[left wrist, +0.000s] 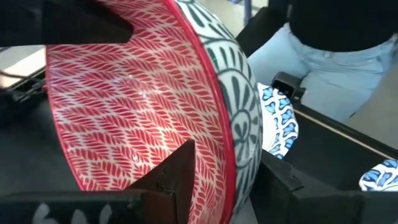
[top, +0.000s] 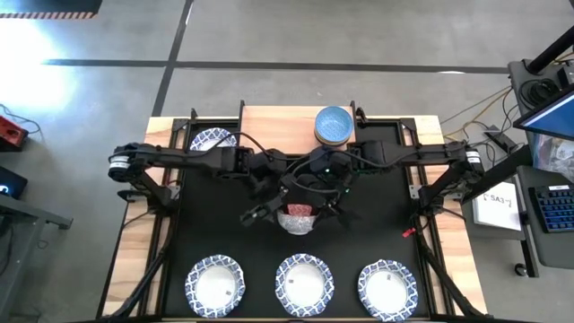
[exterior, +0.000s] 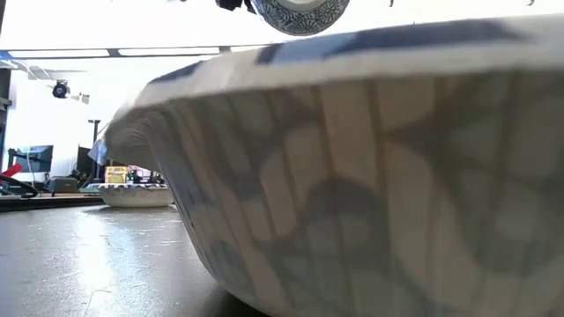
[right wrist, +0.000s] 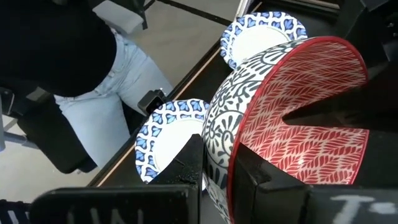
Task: Place and stack bowls onto a shelf
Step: Stack the middle left red bowl on top of the light blue stacked bowls on the shelf
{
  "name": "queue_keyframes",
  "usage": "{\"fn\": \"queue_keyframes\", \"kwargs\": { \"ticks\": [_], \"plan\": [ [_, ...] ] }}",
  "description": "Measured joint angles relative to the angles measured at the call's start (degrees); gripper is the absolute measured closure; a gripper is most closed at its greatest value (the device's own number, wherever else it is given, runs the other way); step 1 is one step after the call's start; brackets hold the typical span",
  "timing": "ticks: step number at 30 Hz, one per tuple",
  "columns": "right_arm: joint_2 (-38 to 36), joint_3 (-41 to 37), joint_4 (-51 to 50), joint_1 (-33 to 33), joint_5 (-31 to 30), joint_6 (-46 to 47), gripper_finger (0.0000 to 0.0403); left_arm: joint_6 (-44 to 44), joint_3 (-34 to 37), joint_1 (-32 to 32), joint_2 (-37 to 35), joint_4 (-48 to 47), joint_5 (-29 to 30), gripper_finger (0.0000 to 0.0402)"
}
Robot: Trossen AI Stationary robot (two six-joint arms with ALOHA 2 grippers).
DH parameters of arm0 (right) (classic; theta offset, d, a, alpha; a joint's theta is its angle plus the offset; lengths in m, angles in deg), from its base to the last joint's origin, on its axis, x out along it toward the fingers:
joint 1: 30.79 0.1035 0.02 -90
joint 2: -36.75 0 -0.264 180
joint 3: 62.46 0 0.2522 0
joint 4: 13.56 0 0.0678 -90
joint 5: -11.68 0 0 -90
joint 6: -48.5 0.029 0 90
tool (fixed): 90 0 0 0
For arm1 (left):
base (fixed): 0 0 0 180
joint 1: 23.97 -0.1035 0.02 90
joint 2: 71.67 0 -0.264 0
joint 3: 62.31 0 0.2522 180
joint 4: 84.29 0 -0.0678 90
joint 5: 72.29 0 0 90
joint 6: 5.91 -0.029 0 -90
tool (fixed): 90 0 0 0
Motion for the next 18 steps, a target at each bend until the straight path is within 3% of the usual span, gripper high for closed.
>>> {"fn": "queue_keyframes", "kwargs": {
  "ticks": [18],
  "plan": [
    [0.24, 0.23, -1.4, -0.07, -0.25, 2.9, 0.0376, 3.76, -2.82, -0.58, -1.26, -3.82, 5.97, 0.0251]
  ]
}}
